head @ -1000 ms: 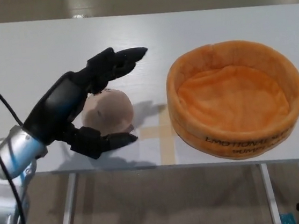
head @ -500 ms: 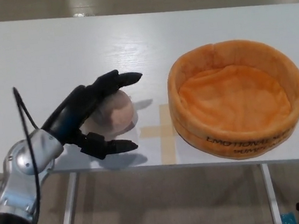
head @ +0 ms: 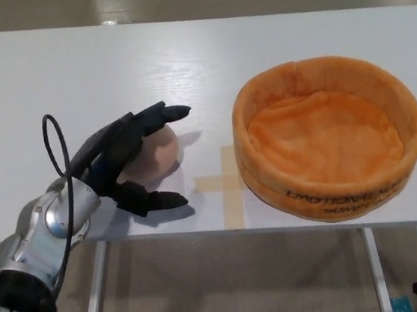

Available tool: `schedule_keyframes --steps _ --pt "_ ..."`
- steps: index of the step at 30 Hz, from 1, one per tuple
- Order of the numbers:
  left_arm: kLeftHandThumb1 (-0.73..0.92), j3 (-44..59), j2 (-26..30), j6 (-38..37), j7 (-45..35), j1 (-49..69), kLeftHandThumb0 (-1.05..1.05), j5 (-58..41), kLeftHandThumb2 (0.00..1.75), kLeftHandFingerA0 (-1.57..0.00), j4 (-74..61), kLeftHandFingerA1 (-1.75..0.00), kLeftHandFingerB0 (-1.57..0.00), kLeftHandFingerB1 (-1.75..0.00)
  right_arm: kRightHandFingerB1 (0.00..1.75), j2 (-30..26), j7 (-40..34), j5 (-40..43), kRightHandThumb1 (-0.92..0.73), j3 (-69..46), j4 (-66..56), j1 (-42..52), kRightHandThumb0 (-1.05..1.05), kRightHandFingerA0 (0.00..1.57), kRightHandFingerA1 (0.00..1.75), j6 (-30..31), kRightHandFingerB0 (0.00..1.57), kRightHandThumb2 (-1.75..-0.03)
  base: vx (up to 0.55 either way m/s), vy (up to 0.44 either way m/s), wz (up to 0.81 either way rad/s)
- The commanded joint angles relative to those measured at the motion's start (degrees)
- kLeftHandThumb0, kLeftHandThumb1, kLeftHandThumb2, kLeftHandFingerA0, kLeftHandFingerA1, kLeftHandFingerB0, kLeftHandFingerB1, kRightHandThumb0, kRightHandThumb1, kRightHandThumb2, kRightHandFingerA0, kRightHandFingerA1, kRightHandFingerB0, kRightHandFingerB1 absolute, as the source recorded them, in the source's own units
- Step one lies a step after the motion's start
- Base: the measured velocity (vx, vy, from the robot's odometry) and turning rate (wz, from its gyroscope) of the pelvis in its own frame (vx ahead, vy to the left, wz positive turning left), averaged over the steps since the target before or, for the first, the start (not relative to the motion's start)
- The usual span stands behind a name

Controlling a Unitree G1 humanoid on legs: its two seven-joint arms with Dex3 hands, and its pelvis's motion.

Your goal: Use the left hand to pick up the pink round toy on the left and place it inside the orange plate on the desk.

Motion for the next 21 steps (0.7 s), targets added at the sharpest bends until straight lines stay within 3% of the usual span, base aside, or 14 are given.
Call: schedule_keyframes --steps 1,2,4,5,9,10,12,13,16,17,18,20,21 --pt "0.31 -4.2 0.2 2.2 10.0 0.1 -0.26 8.7 0.87 -0.07 8.1 -0.52 -0.07 -0.48 0.97 -0.3 -0.1 -0.5 -0.27 0.9 0.2 0.5 -0.20 0.35 1.05 0.2 0.25 -1.06 0.00 0.000 0.00" --pt "0.41 -4.4 0.3 2.2 10.3 -0.2 -0.51 8.9 0.65 -0.13 8.5 -0.37 -0.21 -0.36 0.74 -0.3 -0.3 -0.5 -0.28 1.0 0.2 0.4 -0.12 0.48 0.80 0.3 0.37 -1.01 0.00 0.000 0.00" --pt "0.41 -4.9 0.2 2.1 10.8 -0.6 -0.51 9.0 0.65 -0.13 9.4 -0.37 -0.21 -0.36 0.74 -0.3 -0.6 -0.4 -0.28 1.2 0.3 0.3 -0.12 0.48 0.80 0.3 0.37 -1.01 0.00 0.000 0.00" --pt "0.42 -5.2 0.3 2.4 11.3 -0.8 -0.52 9.3 0.66 -0.14 9.9 -0.37 -0.23 -0.37 1.01 -0.3 -0.7 -0.5 -0.23 1.3 0.3 0.4 -0.15 0.38 1.09 0.1 0.28 -1.07 0.00 0.000 0.00" --pt "0.45 -6.3 0.4 2.4 13.8 -1.2 -0.54 10.6 0.69 -0.18 11.1 -0.39 -0.24 -0.38 1.01 -0.2 -0.6 -0.1 -0.24 1.3 0.3 0.2 -0.16 0.37 1.06 0.6 0.31 -1.06 0.00 0.000 0.00" --pt "0.56 -6.4 0.3 2.4 14.4 -1.2 -0.45 10.8 0.57 -0.30 11.2 -0.33 -0.32 -0.31 1.02 -0.2 -0.6 -0.1 -0.23 1.4 0.3 0.2 -0.15 0.39 1.06 0.6 0.33 -1.08 0.00 0.000 0.00" --pt "0.56 -6.6 0.3 2.4 15.1 -1.3 -0.45 11.0 0.57 -0.30 11.5 -0.33 -0.32 -0.31 1.02 -0.2 -0.7 -0.1 -0.23 1.4 0.3 0.2 -0.15 0.39 1.06 0.6 0.33 -1.08 0.00 0.000 0.00" --pt "0.67 -6.7 0.2 2.7 15.3 -1.4 -0.40 11.1 0.62 -0.39 11.7 -0.35 -0.33 -0.32 1.04 -0.3 -0.8 -0.3 -0.24 1.6 0.3 0.2 -0.16 0.42 1.11 0.8 0.34 -1.05 0.00 0.000 0.00" --pt "0.73 -6.8 0.0 3.2 16.7 -1.7 -0.35 11.3 0.62 -0.51 12.2 -0.38 -0.42 -0.34 1.03 -0.3 -0.6 0.0 -0.26 1.5 0.4 0.0 -0.15 0.43 1.10 1.2 0.37 -1.02 0.00 0.000 0.00" --pt "0.79 -6.4 -0.1 2.9 17.3 -1.7 -0.27 10.9 0.64 -0.78 12.4 -0.48 -0.64 -0.41 1.00 -0.2 -0.6 0.1 -0.24 1.5 0.3 0.0 -0.13 0.44 1.08 1.0 0.38 -1.05 0.00 0.000 0.00" --pt "0.83 -5.4 -0.4 2.5 18.0 -1.6 -0.25 9.8 0.64 -0.87 12.7 -1.12 -0.85 -0.51 0.99 -0.3 -0.5 -0.2 -0.30 1.7 0.4 0.0 -0.14 0.45 1.07 0.9 0.39 -0.98 0.00 0.000 0.00" --pt "0.83 -4.6 -0.7 2.3 18.4 -1.5 -0.25 9.1 0.64 -0.87 12.9 -1.12 -0.85 -0.51 0.99 -0.4 -0.4 -0.4 -0.30 1.9 0.4 0.0 -0.14 0.45 1.07 1.2 0.39 -0.98 0.00 0.000 0.00" --pt "0.84 -4.3 -0.8 2.3 18.5 -1.4 -0.28 9.0 0.66 -1.00 13.0 -1.17 -0.87 -0.57 1.01 -0.4 -0.4 -0.3 -0.30 1.9 0.4 0.0 -0.14 0.47 1.10 1.3 0.39 -0.98 0.00 0.000 0.00"
